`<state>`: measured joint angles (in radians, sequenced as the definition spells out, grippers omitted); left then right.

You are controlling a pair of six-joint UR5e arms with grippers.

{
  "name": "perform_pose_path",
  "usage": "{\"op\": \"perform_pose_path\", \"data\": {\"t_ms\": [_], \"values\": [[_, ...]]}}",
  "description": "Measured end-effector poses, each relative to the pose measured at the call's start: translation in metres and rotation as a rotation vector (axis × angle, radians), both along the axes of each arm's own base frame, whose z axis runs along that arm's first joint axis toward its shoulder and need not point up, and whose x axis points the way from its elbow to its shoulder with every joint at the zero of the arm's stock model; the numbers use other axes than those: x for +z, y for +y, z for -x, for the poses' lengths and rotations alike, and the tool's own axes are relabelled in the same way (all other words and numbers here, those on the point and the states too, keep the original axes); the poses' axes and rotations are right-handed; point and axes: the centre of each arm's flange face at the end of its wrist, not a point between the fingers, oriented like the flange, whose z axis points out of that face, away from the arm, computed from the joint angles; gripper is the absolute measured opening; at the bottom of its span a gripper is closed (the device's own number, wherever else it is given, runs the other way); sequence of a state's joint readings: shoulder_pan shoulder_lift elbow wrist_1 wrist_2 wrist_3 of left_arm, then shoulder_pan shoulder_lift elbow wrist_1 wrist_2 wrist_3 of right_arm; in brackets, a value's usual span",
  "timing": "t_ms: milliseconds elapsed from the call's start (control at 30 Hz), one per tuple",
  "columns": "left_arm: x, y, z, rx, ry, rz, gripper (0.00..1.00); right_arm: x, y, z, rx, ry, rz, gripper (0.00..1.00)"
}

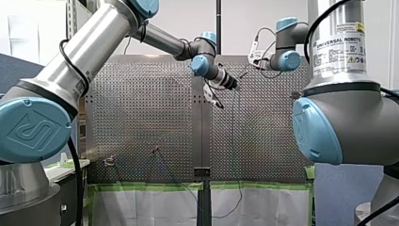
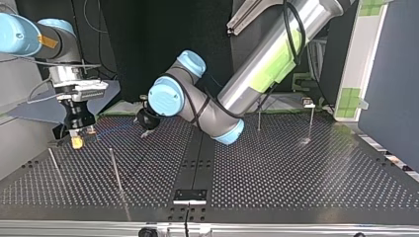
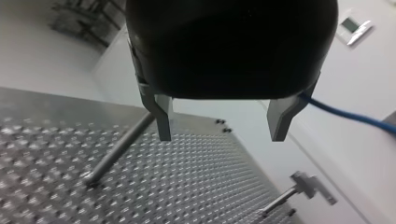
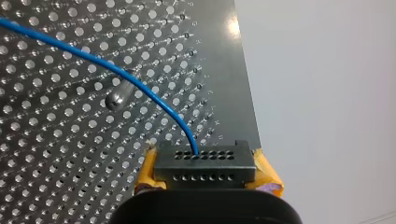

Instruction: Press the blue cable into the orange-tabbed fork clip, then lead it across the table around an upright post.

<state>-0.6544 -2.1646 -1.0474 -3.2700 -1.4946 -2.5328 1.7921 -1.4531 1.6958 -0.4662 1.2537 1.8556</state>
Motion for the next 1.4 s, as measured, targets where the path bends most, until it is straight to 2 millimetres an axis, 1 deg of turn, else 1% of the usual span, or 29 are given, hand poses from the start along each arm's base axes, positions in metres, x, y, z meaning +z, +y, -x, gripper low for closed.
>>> {"op": "perform_pose_path", "data": {"t_ms": [200,367,467,600,700,1200,1233,1267,1300,1333,1367,1400], "values": [[0.001,0.004,-0.005,0.058,0.03,0.045,1.0,0.001,0.0,0.0,0.002,-0.002,0.002,0.0],[0.006,0.004,-0.003,0.065,0.031,0.058,1.0,0.001,0.002,-0.002,0.012,-0.001,0.003,0.0],[0.019,0.007,-0.001,0.082,0.007,0.074,1.0,0.001,0.002,-0.004,0.017,0.0,0.003,0.0],[0.044,0.012,0.0,0.118,-0.047,0.107,1.0,0.001,0.003,-0.005,0.02,0.0,0.003,0.0],[0.053,0.015,0.001,0.146,-0.075,0.105,1.0,0.002,0.004,-0.005,0.022,0.0,0.004,0.0],[0.055,0.025,0.001,0.263,-0.16,-0.03,1.0,0.003,0.006,-0.008,0.028,-0.001,0.008,0.0],[0.055,0.026,0.0,0.27,-0.165,-0.038,0.93,0.003,0.006,-0.008,0.028,-0.001,0.008,0.0],[0.055,0.027,0.0,0.278,-0.17,-0.047,0.82,0.003,0.006,-0.009,0.028,-0.001,0.008,0.0],[0.055,0.028,0.0,0.288,-0.178,-0.06,0.82,0.003,0.006,-0.009,0.029,-0.001,0.008,0.0],[0.055,0.029,-0.001,0.296,-0.183,-0.069,0.68,0.003,0.006,-0.009,0.03,-0.001,0.008,0.0],[0.055,0.03,-0.001,0.305,-0.189,-0.079,0.49,0.003,0.007,-0.009,0.03,-0.001,0.008,0.0],[0.055,0.031,-0.001,0.315,-0.196,-0.092,0.49,0.003,0.007,-0.01,0.031,-0.001,0.008,0.0]]}}
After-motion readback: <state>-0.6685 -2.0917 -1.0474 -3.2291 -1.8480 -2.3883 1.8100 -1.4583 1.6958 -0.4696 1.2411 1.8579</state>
